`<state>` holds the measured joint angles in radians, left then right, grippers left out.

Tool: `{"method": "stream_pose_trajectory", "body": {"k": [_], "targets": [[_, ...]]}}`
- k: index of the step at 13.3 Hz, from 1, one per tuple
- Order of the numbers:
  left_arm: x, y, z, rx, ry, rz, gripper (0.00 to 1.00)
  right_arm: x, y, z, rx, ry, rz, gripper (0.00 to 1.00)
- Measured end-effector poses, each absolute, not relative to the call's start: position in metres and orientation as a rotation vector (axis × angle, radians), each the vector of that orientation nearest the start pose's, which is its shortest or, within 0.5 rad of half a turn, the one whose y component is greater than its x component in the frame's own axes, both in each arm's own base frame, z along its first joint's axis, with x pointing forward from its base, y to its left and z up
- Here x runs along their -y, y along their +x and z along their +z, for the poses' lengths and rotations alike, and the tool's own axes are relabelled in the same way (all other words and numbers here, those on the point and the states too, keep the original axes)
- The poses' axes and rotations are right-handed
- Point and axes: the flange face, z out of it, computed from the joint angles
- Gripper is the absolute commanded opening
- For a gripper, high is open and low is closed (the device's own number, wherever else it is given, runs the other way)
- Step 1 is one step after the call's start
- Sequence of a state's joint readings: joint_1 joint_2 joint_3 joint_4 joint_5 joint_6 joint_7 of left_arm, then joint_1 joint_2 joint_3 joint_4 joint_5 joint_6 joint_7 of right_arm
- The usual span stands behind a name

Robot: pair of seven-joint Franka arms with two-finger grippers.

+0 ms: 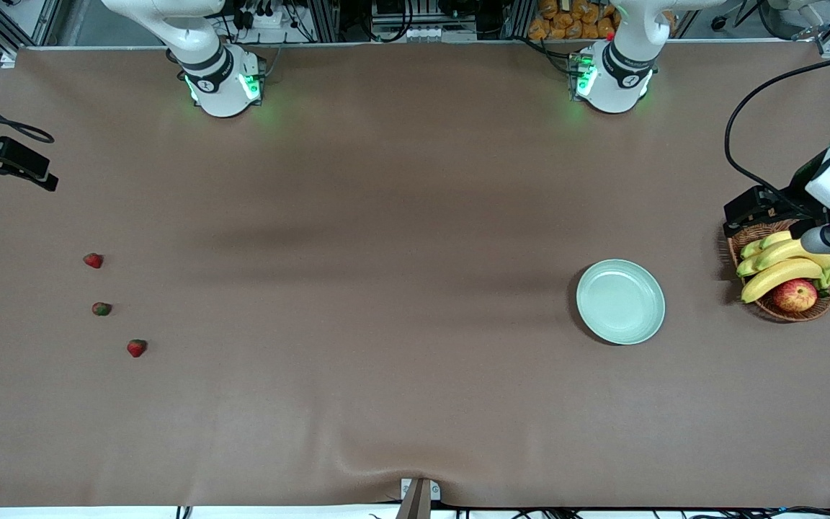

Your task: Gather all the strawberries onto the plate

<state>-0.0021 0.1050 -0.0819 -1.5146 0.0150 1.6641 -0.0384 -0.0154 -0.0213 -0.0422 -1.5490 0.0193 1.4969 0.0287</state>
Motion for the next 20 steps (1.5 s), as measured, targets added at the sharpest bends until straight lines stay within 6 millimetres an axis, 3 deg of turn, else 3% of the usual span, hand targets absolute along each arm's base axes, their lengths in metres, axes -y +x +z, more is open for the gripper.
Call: {"method": "stream_pose_trajectory", "body": {"k": [7, 10, 18, 20], "targets": [[0.045, 0.596, 0.594, -0.071, -3.137, -0.056, 1.0, 0.046, 0.546, 0.64, -0.18, -3.119, -0.012, 1.0], [0.045, 0.596, 0.591, -0.069, -3.137, -0.047, 1.0, 0.065, 0.565, 0.617, -0.23, -3.119, -0.036, 1.0], [0.044, 0.596, 0.59, -0.068, -3.137, -0.043, 1.0, 0.072, 0.648, 0.465, -0.233, -3.132, 0.023, 1.0], [0.044, 0.596, 0.59, -0.068, -3.137, -0.043, 1.0, 0.074, 0.663, 0.41, -0.229, -3.135, 0.084, 1.0]]}}
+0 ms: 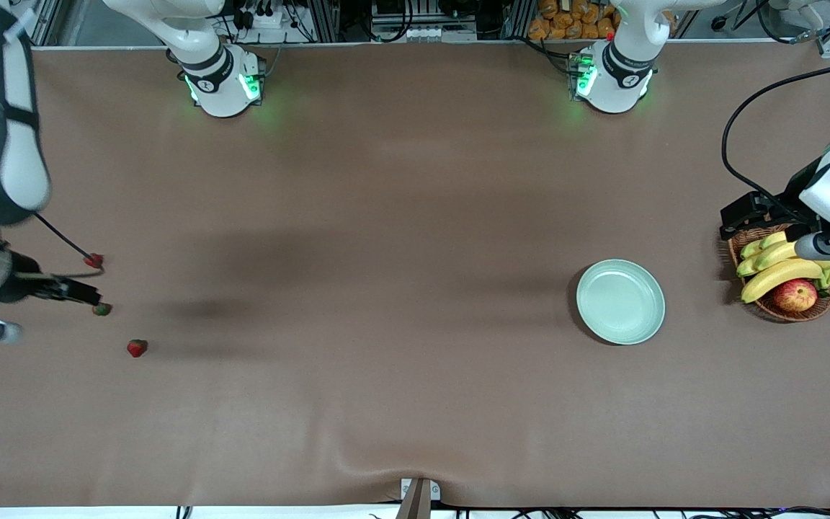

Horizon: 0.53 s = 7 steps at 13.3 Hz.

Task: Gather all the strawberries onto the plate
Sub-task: 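Reach the right gripper down and grasp the first red strawberry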

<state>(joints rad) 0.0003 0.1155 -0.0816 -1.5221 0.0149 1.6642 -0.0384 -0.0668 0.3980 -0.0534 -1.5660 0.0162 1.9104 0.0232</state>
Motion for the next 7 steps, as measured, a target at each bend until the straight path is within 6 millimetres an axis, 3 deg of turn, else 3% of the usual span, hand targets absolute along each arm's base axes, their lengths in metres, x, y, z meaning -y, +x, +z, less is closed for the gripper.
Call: {"method": "stream_pose_trajectory", "body": {"k": [4, 7], "targets": [[0.045, 0.596, 0.59, -0.07, -3.137, -0.043, 1.0, 0.112, 0.69, 0.3, -0.137, -3.157, 0.025, 1.0], [0.044, 0.596, 0.59, -0.067, -3.137, -0.043, 1.0, 0.136, 0.696, 0.256, -0.143, -3.165, -0.017, 1.0]]}}
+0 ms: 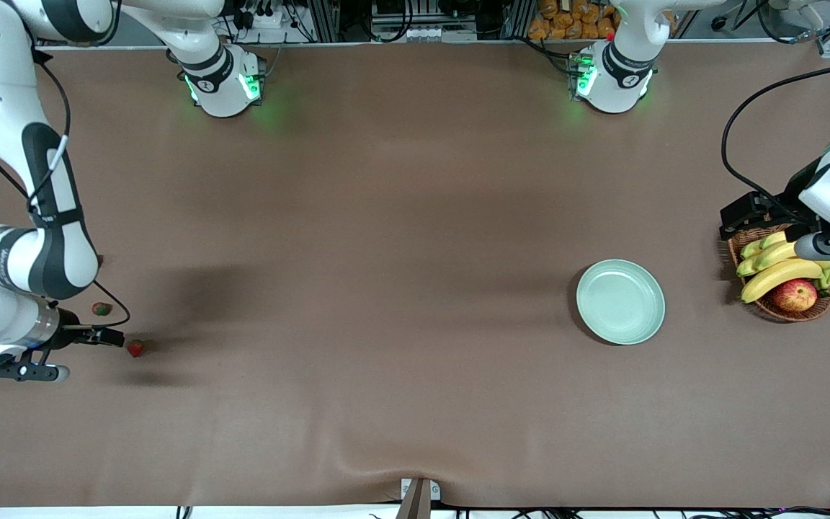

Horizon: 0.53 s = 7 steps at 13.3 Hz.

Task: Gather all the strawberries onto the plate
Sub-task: 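Reach the right gripper down and grasp the first red strawberry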

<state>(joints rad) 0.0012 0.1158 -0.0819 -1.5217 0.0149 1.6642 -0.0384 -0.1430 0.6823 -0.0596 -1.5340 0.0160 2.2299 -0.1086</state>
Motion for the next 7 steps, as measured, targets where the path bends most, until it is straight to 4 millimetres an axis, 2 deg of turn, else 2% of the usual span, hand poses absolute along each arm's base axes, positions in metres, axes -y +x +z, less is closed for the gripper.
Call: {"method": "stream_pose_trajectory", "body": {"k": [5, 7], "targets": [[0.044, 0.596, 0.589, -0.068, -3.137, -0.042, 1.0, 0.123, 0.702, 0.211, -0.114, -3.164, -0.057, 1.0], [0.046, 0.597, 0.59, -0.072, -3.137, -0.05, 1.0, 0.116, 0.703, 0.201, -0.112, -3.161, -0.045, 1.0]]}}
